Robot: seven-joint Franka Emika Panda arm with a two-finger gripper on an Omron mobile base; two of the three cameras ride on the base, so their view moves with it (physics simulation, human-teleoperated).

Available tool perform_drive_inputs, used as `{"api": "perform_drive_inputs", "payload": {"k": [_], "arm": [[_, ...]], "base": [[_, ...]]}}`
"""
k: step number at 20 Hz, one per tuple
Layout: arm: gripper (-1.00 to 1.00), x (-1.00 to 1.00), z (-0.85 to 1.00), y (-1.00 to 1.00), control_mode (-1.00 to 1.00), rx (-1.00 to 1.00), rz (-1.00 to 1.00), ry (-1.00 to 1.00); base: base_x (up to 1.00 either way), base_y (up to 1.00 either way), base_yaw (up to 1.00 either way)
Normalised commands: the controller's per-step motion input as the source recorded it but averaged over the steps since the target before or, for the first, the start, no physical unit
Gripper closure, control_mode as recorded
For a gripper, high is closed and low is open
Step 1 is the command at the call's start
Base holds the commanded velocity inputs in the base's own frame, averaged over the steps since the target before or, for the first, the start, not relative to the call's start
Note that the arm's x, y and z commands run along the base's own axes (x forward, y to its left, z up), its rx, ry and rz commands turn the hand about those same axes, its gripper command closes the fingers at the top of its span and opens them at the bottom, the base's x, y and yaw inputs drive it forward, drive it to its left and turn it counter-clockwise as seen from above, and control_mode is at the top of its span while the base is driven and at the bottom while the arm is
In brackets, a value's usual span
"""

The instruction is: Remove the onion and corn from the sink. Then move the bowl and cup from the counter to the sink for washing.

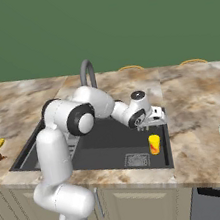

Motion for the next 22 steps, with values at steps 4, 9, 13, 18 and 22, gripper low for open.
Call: {"api": "perform_drive_inputs", "payload": {"k": [4,9,13,18,22], "arm": [[-1.00,-0.33,0.39,-0.15,-1.00,-0.03,-0.03,-0.06],[-1.00,-0.30,0.32,-0.14,-1.00,-0.07,-0.03,-0.03],[-1.00,-0.28,0.28,-0.16,-1.00,-0.11,-0.04,0.00],[-1.00,-0.27,0.36,-0.18,-1.00,-0.07,-0.08,0.00],[-1.00,-0.29,0.36,-0.18,-1.00,-0.05,-0.12,0.06]], "base": [[0.00,0.00,0.00],[0.00,0.00,0.00],[0.00,0.00,0.00],[0.00,0.00,0.00],[0.00,0.00,0.00]]}}
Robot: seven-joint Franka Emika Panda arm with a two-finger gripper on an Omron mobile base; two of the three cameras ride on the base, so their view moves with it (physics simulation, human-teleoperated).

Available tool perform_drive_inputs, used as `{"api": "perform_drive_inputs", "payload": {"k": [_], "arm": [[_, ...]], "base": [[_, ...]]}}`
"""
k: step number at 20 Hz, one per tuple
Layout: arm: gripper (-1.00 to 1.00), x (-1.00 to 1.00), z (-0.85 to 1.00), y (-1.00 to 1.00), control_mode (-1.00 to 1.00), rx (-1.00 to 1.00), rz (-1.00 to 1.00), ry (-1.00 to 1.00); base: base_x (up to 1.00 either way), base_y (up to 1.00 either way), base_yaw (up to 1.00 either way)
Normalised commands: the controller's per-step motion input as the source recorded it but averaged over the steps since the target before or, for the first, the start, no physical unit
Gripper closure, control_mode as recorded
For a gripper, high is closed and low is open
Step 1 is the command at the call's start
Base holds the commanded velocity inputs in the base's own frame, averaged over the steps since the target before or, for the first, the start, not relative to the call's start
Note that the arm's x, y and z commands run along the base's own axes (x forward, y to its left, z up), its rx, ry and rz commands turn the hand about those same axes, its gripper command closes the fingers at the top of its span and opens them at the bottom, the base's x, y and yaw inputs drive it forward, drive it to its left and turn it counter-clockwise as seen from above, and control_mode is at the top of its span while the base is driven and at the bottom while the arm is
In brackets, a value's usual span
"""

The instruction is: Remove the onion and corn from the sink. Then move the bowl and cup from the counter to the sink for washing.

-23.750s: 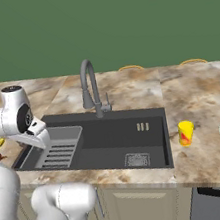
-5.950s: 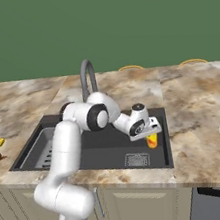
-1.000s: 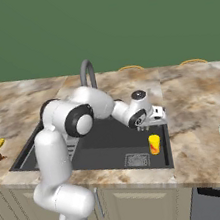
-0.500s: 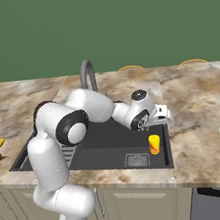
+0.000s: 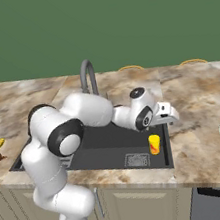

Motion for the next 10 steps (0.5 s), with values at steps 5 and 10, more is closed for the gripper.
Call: {"api": "perform_drive_inputs", "payload": {"k": [5,10], "arm": [[-1.00,-0.32,0.36,-0.17,-1.00,-0.05,-0.12,0.10],[-1.00,-0.30,0.35,-0.15,-1.00,-0.07,-0.11,0.13]], "base": [[0.00,0.00,0.00],[0.00,0.00,0.00]]}}
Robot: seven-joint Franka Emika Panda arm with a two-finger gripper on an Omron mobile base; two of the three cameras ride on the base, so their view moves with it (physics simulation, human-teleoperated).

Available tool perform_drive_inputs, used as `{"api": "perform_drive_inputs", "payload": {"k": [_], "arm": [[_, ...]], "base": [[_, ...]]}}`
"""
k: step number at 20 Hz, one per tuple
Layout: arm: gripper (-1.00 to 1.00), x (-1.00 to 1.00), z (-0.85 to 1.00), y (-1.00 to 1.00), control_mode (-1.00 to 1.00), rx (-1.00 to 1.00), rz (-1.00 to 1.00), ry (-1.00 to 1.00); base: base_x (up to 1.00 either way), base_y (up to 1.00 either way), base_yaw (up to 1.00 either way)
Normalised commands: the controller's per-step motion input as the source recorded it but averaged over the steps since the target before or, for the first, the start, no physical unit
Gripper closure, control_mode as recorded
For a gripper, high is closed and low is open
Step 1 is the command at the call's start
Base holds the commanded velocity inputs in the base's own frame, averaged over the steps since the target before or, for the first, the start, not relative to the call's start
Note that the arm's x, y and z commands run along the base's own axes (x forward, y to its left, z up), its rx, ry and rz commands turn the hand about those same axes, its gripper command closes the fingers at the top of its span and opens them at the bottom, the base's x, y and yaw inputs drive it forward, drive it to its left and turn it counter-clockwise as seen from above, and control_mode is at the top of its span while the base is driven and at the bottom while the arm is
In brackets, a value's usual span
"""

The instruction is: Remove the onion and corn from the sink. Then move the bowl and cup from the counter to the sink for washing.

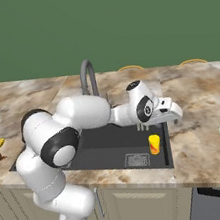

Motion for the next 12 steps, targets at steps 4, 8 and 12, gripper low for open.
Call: {"api": "perform_drive_inputs", "payload": {"k": [4,8,12], "arm": [[-1.00,-0.23,0.31,-0.14,-1.00,-0.06,-0.11,0.15],[-1.00,-0.29,0.25,-0.14,-1.00,-0.02,-0.07,0.14],[-1.00,-0.34,0.19,-0.12,-1.00,-0.02,0.00,0.06]], "base": [[0.00,0.00,0.00],[0.00,0.00,0.00],[0.00,0.00,0.00]]}}
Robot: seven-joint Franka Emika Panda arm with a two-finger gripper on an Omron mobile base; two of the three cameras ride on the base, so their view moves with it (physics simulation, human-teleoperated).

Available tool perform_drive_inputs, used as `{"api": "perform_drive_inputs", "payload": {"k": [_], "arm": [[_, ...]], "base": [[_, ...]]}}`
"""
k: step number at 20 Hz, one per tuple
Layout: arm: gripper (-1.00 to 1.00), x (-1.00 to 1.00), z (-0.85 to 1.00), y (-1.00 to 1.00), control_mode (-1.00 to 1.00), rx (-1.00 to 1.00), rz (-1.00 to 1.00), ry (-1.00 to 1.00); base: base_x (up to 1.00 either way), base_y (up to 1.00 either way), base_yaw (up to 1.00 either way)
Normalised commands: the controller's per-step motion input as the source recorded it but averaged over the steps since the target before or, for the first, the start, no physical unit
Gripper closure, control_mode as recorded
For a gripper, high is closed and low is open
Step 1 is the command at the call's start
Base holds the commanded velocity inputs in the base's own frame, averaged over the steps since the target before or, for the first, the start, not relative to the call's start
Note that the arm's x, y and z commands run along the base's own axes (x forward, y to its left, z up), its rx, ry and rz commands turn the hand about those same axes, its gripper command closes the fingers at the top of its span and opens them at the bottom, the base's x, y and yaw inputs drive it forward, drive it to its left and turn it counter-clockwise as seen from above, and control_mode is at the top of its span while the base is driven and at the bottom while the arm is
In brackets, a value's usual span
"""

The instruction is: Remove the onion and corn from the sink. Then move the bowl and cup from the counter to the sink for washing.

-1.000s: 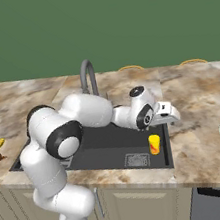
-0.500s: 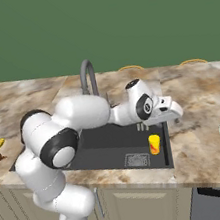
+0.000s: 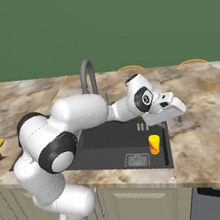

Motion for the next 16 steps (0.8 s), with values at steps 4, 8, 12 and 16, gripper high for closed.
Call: {"api": "perform_drive_inputs", "payload": {"k": [4,8,12,16], "arm": [[-1.00,-0.27,0.15,-0.18,-1.00,-0.02,0.00,0.03],[-1.00,-0.25,0.06,-0.18,-1.00,-0.05,0.00,0.01],[-1.00,-0.22,0.00,-0.15,-1.00,-0.10,0.00,0.00],[-1.00,-0.08,0.00,-0.12,-1.00,-0.10,0.00,0.00]], "base": [[0.00,0.00,0.00],[0.00,0.00,0.00],[0.00,0.00,0.00],[0.00,0.00,0.00]]}}
